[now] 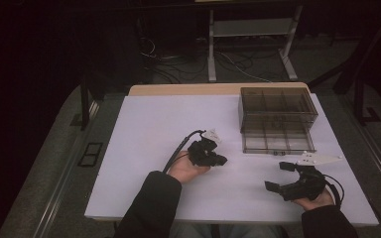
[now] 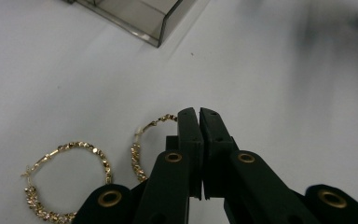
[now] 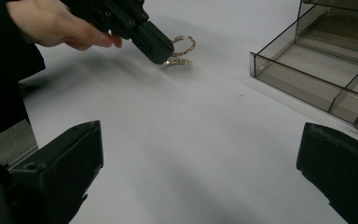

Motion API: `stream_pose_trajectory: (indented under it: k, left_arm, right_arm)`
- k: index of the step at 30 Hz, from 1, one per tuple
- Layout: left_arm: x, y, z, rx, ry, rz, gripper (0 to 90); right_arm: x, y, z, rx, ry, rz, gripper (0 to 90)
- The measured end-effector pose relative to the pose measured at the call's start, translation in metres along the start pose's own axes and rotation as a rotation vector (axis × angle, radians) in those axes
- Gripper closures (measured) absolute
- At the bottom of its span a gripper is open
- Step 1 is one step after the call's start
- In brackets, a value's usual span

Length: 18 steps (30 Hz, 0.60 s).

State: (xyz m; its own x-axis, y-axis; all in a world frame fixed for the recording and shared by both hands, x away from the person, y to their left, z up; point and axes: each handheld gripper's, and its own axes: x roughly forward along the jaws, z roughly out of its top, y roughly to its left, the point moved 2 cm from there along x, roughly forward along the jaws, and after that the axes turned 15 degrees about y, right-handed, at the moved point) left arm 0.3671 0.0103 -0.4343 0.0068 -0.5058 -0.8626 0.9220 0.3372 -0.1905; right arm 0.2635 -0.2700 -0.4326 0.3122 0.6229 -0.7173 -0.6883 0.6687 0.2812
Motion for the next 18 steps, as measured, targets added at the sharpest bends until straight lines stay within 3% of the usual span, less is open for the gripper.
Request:
stream_pose_trajectory:
  k: [8,9,12,18]
  left_arm:
    - [-0.010,-0.003,0.010,-0.001,0.003,-0.010,88.1]
    - [-0.012,-0.002,0.012,0.024,0.008,-0.001,88.1]
    - [-0.014,-0.004,0.015,0.032,0.010,-0.001,88.1]
    - [-0.017,-0.005,0.022,0.026,0.009,0.005,88.1]
  right_arm:
    - [0.000,0.000,0.000,0.004,0.004,0.000,0.0]
    - [0.001,0.000,-0.001,0.004,0.005,0.001,0.0]
    - [0.001,0.000,0.000,0.004,0.004,0.002,0.0]
    - [0.000,0.000,-0.001,0.003,0.004,0.004,0.0]
